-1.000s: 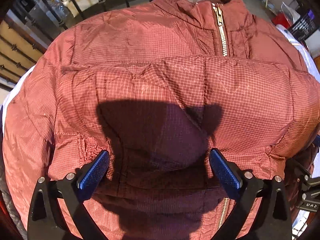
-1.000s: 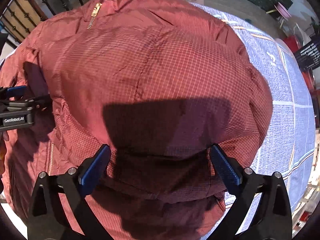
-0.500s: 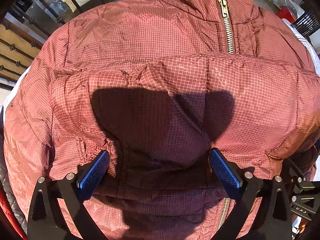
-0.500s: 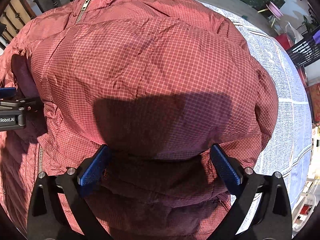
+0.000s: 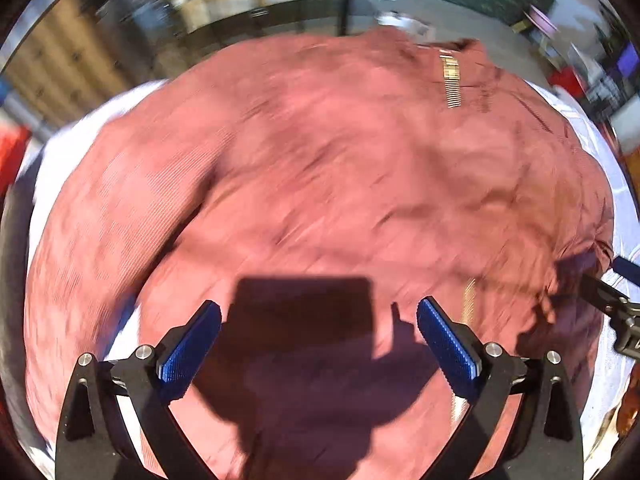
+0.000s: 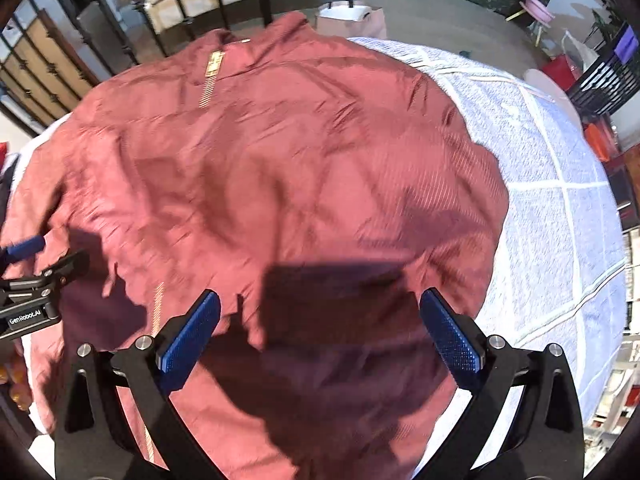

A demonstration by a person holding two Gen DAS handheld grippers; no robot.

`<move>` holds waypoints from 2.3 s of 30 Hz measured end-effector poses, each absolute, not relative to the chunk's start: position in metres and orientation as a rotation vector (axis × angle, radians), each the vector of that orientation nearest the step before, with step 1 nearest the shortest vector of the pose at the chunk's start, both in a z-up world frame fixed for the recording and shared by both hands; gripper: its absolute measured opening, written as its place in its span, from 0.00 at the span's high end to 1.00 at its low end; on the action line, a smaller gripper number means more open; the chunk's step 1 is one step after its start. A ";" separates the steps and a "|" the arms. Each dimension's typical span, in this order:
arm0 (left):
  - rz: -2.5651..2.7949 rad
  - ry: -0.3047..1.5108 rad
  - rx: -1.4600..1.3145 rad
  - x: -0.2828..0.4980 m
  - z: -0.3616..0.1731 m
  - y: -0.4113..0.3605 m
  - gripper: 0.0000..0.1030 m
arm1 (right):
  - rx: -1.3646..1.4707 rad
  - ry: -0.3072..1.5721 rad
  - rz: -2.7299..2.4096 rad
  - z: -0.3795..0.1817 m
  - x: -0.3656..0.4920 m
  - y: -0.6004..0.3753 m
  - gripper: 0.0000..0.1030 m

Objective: Fold large clothes

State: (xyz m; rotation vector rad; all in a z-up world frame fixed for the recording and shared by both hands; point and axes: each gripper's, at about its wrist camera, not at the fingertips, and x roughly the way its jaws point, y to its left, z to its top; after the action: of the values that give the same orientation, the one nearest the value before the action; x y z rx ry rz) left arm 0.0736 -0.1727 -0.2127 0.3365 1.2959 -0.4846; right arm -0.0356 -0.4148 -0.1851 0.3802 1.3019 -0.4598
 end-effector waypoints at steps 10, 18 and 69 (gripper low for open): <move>-0.020 1.334 0.010 0.047 -0.215 0.078 0.17 | 0.299 1.391 -0.278 -0.195 -0.076 -0.334 0.05; 0.220 1.314 -0.266 0.069 -0.215 0.207 0.23 | 0.281 1.394 -0.201 -0.187 -0.066 -0.286 0.05; -1.014 1.172 0.329 -0.001 -0.124 -0.397 0.14 | 0.665 1.291 -0.569 -0.183 -0.200 -0.420 0.05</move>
State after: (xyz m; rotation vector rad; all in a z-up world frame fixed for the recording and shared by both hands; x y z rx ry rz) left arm -0.0007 -0.3971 -0.1237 0.3294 1.1719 -1.0142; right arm -0.2002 -0.4199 -0.1828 0.6653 1.2905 -0.5693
